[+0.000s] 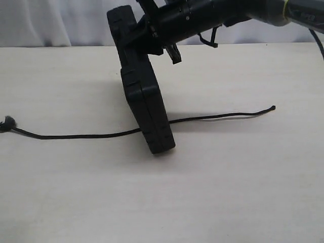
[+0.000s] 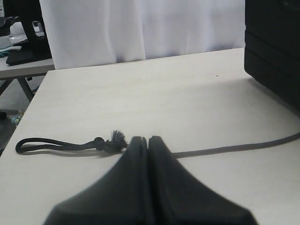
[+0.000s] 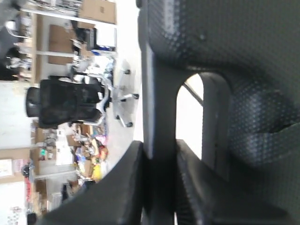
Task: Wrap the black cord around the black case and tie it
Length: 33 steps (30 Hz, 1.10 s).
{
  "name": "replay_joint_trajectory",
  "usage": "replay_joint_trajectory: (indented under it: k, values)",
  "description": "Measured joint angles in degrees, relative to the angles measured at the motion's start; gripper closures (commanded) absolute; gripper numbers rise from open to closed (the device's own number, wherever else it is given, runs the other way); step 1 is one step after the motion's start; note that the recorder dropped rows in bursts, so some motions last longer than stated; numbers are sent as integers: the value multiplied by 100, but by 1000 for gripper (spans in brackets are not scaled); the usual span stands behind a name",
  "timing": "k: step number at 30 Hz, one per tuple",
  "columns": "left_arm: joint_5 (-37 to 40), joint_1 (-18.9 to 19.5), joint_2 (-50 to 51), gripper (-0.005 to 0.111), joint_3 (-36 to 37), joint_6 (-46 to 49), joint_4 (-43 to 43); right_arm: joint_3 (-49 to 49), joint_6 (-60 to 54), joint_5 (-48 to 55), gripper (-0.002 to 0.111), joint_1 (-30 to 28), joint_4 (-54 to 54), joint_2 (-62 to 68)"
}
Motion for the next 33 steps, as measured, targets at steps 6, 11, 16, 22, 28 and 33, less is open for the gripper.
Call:
replay_joint_trajectory:
  k: [6,11,16,22,28,33]
  values:
    - [0,0,0,107,0,0,0,289,-59,-129,104,0,153,-44]
    - [0,0,0,107,0,0,0,287,-71,-150,92,0,153,-54]
    - [0,0,0,107,0,0,0,287,-173,-231,82,0,153,-54]
    - [0,0,0,107,0,0,0,287,-212,-256,82,-260,250,-88]
    - [0,0,0,107,0,0,0,276,-278,-211,82,-536,89,-102]
    - [0,0,0,107,0,0,0,276,-572,-206,82,-598,-136,-91]
